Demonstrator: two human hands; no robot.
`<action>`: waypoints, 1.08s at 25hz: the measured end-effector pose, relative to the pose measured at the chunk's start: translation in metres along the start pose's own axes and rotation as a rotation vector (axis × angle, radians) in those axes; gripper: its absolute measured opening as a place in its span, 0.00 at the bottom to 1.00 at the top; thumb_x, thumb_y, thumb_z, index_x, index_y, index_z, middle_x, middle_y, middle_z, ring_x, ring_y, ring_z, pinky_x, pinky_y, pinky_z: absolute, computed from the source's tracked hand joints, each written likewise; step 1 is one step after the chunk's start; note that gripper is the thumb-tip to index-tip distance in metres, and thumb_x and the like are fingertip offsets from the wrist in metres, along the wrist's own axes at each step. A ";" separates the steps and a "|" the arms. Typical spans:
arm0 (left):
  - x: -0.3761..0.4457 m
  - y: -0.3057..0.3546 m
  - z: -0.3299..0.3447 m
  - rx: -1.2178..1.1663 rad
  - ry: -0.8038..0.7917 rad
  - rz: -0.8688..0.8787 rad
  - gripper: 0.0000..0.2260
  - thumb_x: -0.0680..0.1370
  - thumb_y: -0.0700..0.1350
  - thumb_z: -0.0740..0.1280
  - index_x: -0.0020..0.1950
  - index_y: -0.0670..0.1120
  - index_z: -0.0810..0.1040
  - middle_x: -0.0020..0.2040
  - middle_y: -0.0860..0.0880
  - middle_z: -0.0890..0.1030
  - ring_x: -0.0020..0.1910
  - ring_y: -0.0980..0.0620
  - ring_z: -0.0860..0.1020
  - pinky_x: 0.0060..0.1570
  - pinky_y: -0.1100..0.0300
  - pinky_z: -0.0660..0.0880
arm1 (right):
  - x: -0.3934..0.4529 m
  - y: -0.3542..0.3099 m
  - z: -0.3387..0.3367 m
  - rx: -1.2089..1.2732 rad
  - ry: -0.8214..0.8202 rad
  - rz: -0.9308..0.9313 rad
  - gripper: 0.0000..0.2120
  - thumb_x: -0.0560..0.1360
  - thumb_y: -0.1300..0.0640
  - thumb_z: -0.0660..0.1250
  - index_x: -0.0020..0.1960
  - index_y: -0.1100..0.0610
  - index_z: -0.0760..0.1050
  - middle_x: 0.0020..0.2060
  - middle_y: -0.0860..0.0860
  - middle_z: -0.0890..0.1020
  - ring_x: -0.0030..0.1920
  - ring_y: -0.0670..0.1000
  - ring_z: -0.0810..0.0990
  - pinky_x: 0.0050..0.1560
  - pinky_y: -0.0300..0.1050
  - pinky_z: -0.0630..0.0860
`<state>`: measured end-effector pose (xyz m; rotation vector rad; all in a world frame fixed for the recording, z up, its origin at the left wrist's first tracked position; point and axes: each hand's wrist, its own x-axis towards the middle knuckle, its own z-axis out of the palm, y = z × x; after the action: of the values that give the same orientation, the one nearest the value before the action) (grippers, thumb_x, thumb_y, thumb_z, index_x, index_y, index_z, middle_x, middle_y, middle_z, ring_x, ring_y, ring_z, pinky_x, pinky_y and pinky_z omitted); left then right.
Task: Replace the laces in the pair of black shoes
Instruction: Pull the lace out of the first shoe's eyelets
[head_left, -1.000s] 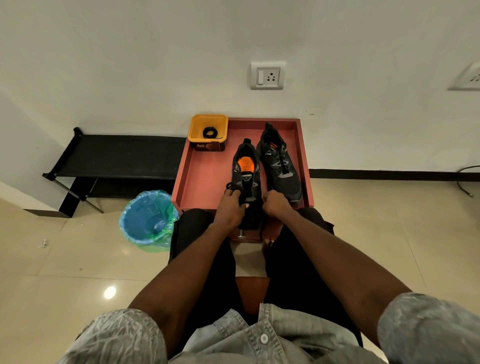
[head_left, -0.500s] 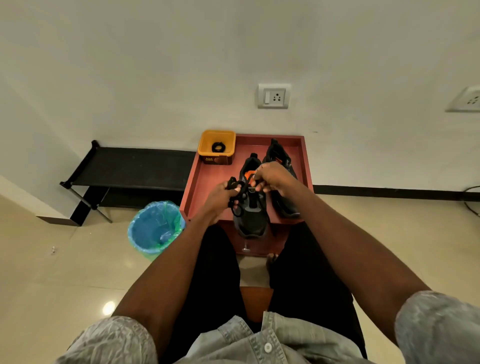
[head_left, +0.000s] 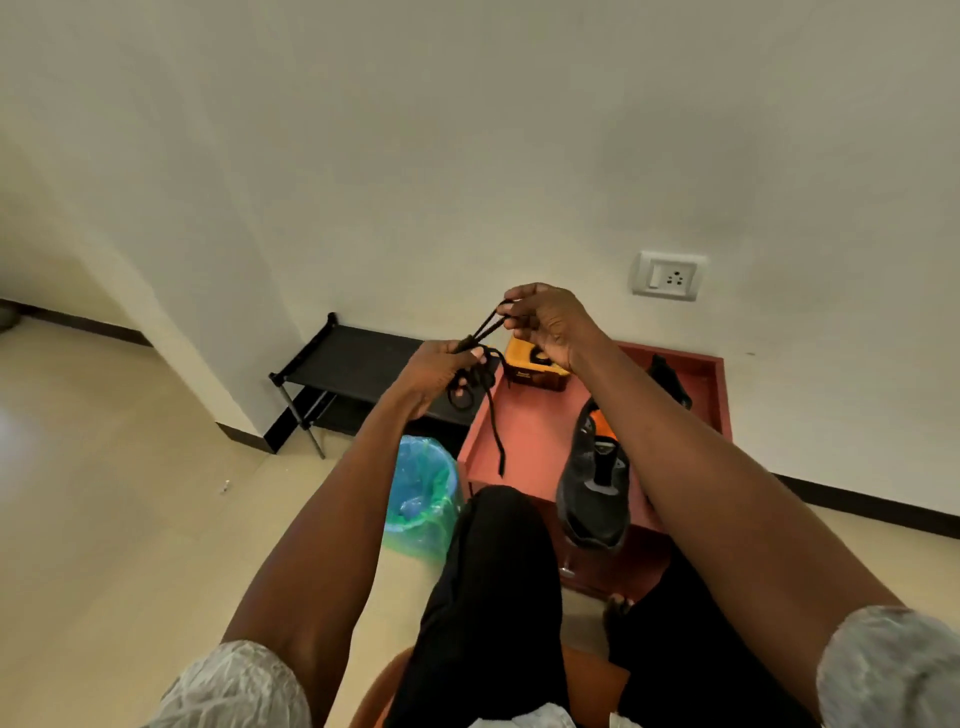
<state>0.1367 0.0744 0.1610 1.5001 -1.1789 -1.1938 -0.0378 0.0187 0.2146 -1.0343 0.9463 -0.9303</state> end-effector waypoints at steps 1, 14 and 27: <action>0.004 -0.001 -0.016 0.018 0.104 -0.004 0.06 0.79 0.43 0.69 0.45 0.43 0.82 0.36 0.47 0.80 0.29 0.55 0.72 0.26 0.64 0.71 | 0.007 0.005 0.009 -0.104 0.037 -0.002 0.09 0.74 0.73 0.64 0.46 0.61 0.76 0.36 0.56 0.81 0.28 0.48 0.79 0.27 0.37 0.74; 0.048 -0.085 -0.118 0.629 0.361 -0.303 0.12 0.73 0.45 0.75 0.51 0.39 0.80 0.46 0.44 0.81 0.45 0.47 0.79 0.43 0.56 0.75 | 0.085 0.122 0.082 -0.349 0.002 0.150 0.09 0.75 0.73 0.66 0.43 0.60 0.75 0.42 0.59 0.80 0.41 0.50 0.81 0.43 0.41 0.81; 0.090 -0.104 0.010 0.800 0.109 -0.126 0.09 0.75 0.44 0.70 0.55 0.44 0.79 0.52 0.44 0.81 0.56 0.43 0.80 0.55 0.52 0.76 | 0.092 0.153 -0.043 -0.712 0.181 0.061 0.10 0.76 0.69 0.58 0.40 0.65 0.76 0.38 0.61 0.82 0.39 0.59 0.83 0.41 0.52 0.82</action>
<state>0.1513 0.0044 0.0434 2.2146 -1.6038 -0.7155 -0.0246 -0.0418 0.0419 -1.5178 1.5093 -0.6446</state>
